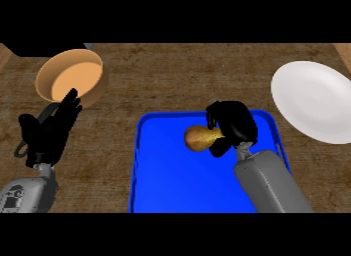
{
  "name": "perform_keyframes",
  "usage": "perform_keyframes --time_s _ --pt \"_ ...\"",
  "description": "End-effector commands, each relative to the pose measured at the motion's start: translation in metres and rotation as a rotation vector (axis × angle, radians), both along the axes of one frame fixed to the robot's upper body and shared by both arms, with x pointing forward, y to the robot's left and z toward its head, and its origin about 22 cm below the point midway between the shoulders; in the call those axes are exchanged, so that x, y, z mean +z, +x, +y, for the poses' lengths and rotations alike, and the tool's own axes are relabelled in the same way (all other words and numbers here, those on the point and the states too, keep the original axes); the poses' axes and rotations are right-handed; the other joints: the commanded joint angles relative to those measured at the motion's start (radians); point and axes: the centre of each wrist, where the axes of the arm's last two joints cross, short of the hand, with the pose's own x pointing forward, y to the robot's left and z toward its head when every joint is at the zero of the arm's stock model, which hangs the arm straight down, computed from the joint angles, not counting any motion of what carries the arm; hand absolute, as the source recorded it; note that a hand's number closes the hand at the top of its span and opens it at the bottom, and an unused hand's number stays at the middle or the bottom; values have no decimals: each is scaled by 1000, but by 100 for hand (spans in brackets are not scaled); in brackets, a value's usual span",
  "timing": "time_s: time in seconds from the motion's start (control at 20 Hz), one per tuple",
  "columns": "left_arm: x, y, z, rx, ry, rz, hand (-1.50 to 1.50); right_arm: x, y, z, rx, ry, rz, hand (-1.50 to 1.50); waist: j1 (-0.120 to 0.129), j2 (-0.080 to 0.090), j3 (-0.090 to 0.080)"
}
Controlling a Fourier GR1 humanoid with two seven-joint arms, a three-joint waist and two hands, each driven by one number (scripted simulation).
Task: Pick the pear from the tray and place it in the plate
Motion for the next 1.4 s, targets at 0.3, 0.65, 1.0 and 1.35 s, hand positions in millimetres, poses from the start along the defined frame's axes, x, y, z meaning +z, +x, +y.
perform_keyframes --time_s 0.3,0.65,1.0,1.35 --pt "0 -1 -11 2 -2 7 0 52 35 -3 -450 62 -548 150 -7 -4 0" --pt "4 5 6 23 4 15 0 75 57 -61 -639 167 -561 150 -14 -5 0" --pt "-4 1 -20 16 -4 -5 0 42 65 -149 -750 194 -555 150 -8 -1 0" --pt "6 0 1 14 5 21 0 29 62 -219 -781 151 -504 150 -7 -2 0"
